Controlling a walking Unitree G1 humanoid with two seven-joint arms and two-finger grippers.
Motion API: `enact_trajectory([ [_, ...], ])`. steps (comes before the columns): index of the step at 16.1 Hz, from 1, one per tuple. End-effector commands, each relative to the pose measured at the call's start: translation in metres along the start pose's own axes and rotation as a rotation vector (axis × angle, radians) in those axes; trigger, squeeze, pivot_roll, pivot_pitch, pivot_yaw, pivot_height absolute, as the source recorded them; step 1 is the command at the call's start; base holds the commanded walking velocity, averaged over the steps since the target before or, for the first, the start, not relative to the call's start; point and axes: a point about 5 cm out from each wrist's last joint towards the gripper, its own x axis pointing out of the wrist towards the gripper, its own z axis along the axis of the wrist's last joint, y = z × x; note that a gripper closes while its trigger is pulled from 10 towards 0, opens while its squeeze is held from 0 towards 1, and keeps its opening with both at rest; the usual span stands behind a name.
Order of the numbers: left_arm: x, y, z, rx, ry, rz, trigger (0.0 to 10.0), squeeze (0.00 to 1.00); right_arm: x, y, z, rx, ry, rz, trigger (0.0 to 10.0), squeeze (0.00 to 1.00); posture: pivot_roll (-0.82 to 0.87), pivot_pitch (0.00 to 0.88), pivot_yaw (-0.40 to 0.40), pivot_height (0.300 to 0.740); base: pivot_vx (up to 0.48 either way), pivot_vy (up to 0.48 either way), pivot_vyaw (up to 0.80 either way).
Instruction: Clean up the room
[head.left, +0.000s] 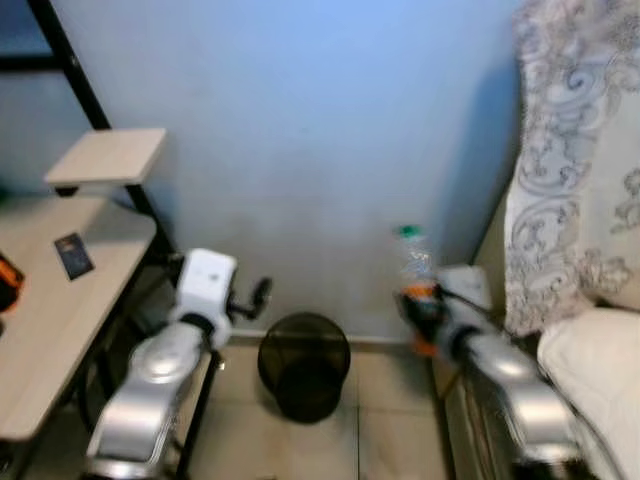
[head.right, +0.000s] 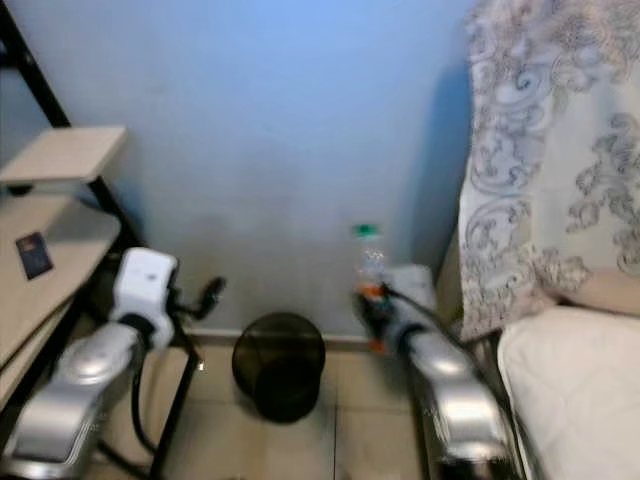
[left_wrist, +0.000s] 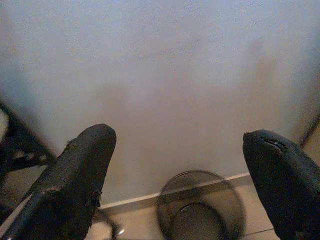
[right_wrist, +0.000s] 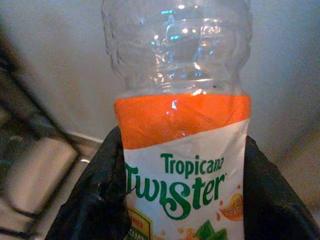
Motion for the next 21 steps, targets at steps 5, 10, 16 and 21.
enact_trajectory([
  [5, 0.0016, -0.0023, 0.0073, -0.005, -0.028, -0.019, 10.0, 0.0, -0.0005, -0.0087, -0.0002, -0.025, -0.004, -0.039, 10.0, 0.0, -0.08, 0.0, 0.071, 0.74, 0.328, 0.0, 0.0],
  [10, 0.0024, -0.0031, 0.0076, -0.006, -0.03, -0.026, 10.0, 0.0, 0.0008, -0.0104, 0.0023, -0.047, -0.013, -0.057, 10.0, 0.0, -0.08, 0.0, 0.067, 0.74, 0.341, 0.0, 0.0],
  [16, 0.0016, -0.0022, 0.007, 0.0, -0.025, -0.035, 10.0, 0.0, 0.001, -0.0097, 0.0022, -0.031, -0.018, -0.076, 10.0, 0.0, -0.08, 0.0, 0.067, 0.74, 0.346, 0.0, 0.0],
  [21, 0.0, -0.0027, 0.0054, 0.005, -0.019, -0.044, 10.0, 0.0, 0.0005, -0.008, -0.0006, -0.043, -0.005, -0.05, 10.0, 0.0, -0.07, 0.0, 0.062, 0.74, 0.346, 0.0, 0.0],
])
